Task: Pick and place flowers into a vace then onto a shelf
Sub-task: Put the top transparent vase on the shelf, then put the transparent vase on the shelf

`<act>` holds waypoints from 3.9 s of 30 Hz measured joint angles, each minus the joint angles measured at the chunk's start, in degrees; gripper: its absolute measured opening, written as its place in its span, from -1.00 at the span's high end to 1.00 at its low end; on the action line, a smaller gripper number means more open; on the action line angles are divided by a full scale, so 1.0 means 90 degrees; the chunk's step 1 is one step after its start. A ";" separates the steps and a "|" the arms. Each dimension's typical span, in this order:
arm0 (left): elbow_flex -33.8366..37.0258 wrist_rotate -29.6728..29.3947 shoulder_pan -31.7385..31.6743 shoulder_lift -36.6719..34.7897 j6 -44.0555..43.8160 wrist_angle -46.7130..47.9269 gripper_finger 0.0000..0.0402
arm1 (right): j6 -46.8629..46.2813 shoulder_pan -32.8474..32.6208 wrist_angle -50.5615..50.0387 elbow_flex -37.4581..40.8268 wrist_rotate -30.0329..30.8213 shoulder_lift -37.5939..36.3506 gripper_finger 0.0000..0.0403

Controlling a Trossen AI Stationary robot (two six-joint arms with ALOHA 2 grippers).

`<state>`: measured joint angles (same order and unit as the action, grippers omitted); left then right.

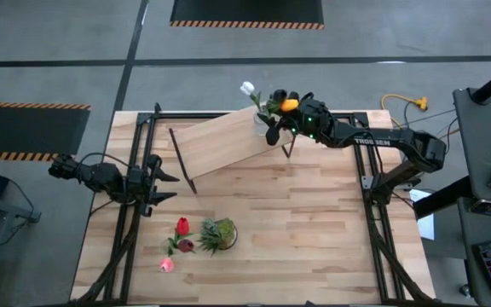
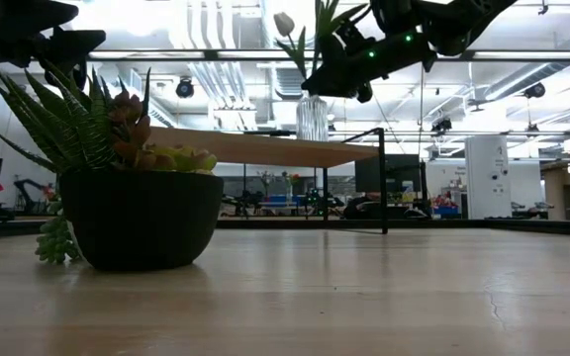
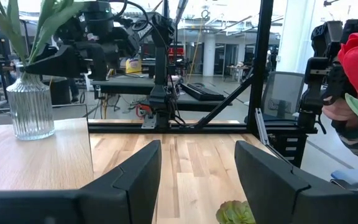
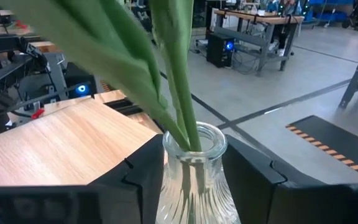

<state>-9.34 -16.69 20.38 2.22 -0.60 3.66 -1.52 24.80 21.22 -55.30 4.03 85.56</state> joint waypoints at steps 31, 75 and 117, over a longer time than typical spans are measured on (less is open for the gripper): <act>0.0000 0.0002 0.0000 0.0002 -0.0068 0.0076 0.06 | 0.0244 -0.1056 -0.1320 0.1919 -0.0318 -0.2397 -0.20; -0.0005 -0.0053 -0.0017 0.0015 -0.0358 -0.0240 -0.46 | 0.0049 -0.1991 -0.1001 0.6089 -0.0457 -0.8368 0.04; -0.4493 0.1588 0.1267 0.4702 -0.6086 0.7370 -0.49 | -0.0169 -0.1991 -0.1004 0.6085 -0.0440 -0.8337 0.04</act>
<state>-49.78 -2.40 31.78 44.53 -55.37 69.99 -3.04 6.88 12.19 -0.54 0.08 10.52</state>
